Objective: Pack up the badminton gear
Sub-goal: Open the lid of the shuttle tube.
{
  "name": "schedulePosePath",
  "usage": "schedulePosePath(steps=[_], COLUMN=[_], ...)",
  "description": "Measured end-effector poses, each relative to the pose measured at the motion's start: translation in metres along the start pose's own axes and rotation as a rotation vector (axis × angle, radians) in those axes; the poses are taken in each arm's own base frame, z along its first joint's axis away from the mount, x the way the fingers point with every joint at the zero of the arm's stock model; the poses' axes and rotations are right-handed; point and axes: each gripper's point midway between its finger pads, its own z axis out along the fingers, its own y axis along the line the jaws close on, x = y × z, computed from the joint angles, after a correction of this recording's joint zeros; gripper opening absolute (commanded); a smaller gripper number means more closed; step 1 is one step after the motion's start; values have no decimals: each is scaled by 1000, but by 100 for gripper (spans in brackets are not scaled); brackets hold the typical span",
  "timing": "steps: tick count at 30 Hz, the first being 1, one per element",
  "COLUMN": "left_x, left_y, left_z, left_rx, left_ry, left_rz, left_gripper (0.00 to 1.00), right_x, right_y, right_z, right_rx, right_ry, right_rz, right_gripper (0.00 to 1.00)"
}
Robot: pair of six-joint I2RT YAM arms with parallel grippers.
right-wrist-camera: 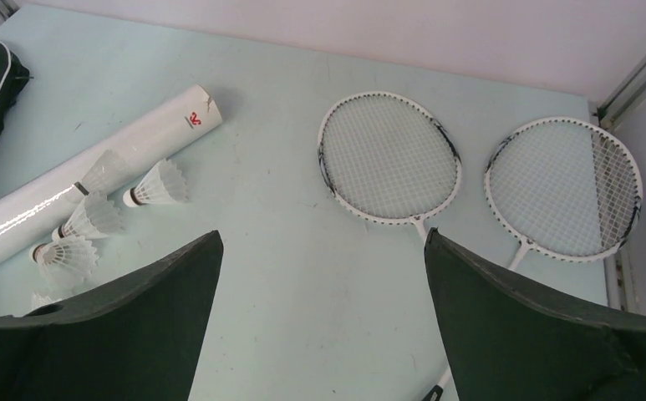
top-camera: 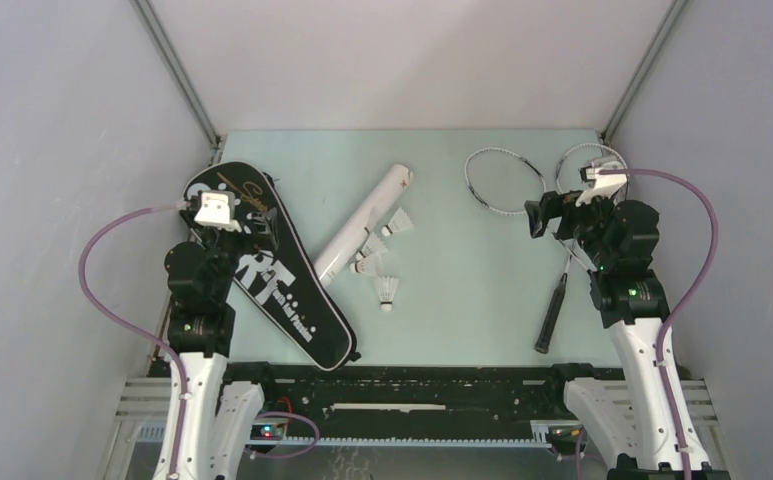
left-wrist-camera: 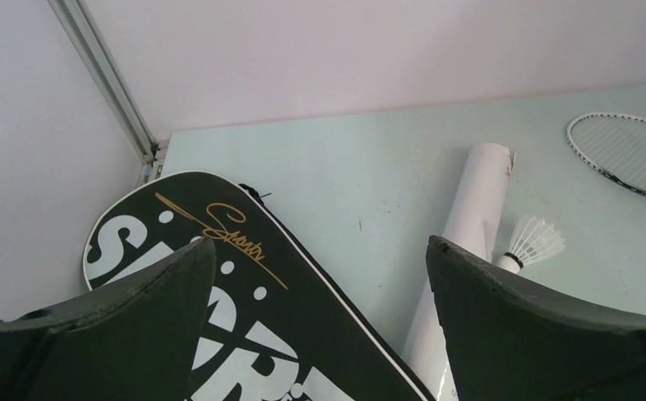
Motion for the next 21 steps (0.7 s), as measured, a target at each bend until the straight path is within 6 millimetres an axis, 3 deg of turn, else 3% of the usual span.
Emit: schedulePosePath(steps=[14, 21], left_x=[9, 37], left_y=[0, -12], left_z=[0, 4], left_rx=[9, 114], left_ry=[24, 153], left_rz=[34, 117], left_gripper=[100, 100], right_x=[3, 2], right_y=[2, 0], right_z=[-1, -2], right_rx=[-13, -5], right_ry=[3, -1], right_rz=[-5, -22], right_gripper=[100, 100])
